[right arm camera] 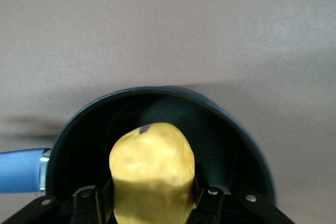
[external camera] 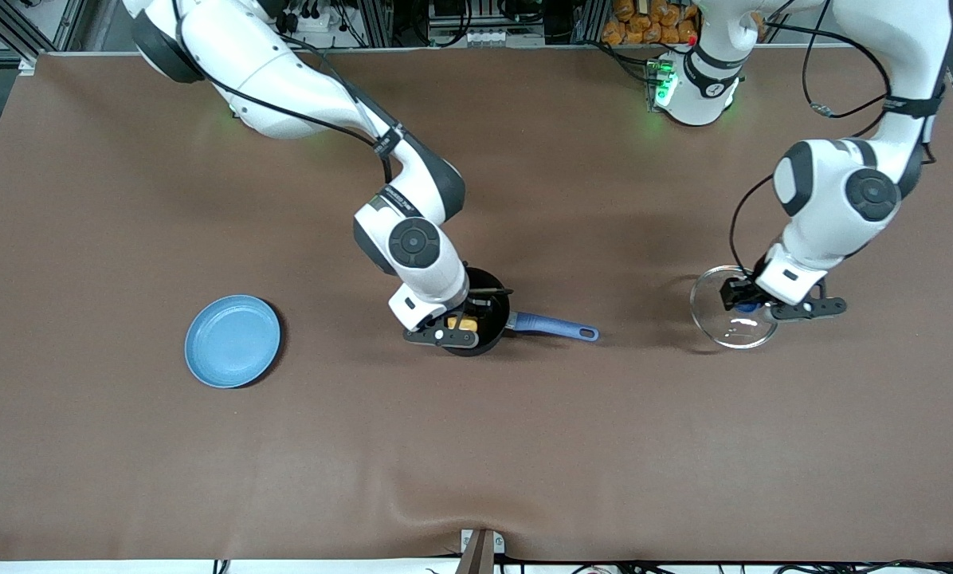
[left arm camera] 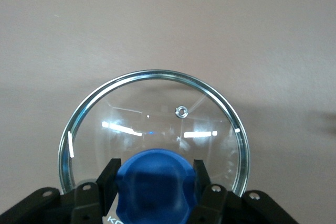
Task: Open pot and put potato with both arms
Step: 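Lower the potato into the pan while the left gripper sets the lid down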
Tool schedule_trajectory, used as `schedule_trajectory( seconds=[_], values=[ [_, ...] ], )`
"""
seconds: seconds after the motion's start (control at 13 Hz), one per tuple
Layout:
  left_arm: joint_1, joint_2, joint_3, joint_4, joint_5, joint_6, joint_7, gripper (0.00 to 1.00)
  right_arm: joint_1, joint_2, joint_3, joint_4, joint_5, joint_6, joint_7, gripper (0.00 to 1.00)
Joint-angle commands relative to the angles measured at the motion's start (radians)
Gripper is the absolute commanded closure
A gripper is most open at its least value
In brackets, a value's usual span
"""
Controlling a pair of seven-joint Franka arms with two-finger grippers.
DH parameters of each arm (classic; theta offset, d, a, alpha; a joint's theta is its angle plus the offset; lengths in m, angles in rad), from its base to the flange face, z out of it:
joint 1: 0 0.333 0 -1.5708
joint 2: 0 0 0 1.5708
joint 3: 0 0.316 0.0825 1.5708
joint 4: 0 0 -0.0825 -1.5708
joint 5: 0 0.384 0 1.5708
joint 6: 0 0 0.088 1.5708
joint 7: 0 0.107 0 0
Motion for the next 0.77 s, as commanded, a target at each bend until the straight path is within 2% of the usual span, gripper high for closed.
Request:
schedule_trajectory(
  seconds=[0.0,0.38,0.46,0.54,0.62,0.69],
  values=[
    [0.015,0.016,-0.026,-0.050,-0.019,0.088,0.030,1.00,0.036,0.052,-0.017,0.052,-0.029,0.009,0.046,1.00],
    [0.015,0.092,-0.041,-0.030,-0.017,0.157,0.032,1.00,0.061,0.081,-0.049,0.051,-0.029,0.027,0.046,1.00],
    [0.015,0.098,-0.041,-0.021,-0.017,0.157,0.032,0.69,0.061,0.086,-0.049,0.051,-0.029,0.032,0.046,1.00],
    [0.015,0.096,-0.041,-0.019,-0.017,0.157,0.032,0.01,0.061,0.086,-0.049,0.051,-0.029,0.032,0.046,1.00],
    [0.015,0.086,-0.041,-0.007,-0.017,0.157,0.030,0.00,0.059,0.086,-0.049,0.051,-0.029,0.032,0.046,0.95],
    [0.016,0.074,-0.041,0.022,-0.017,0.156,0.032,0.00,0.059,0.086,-0.049,0.051,-0.027,0.032,0.046,0.67]
  ],
)
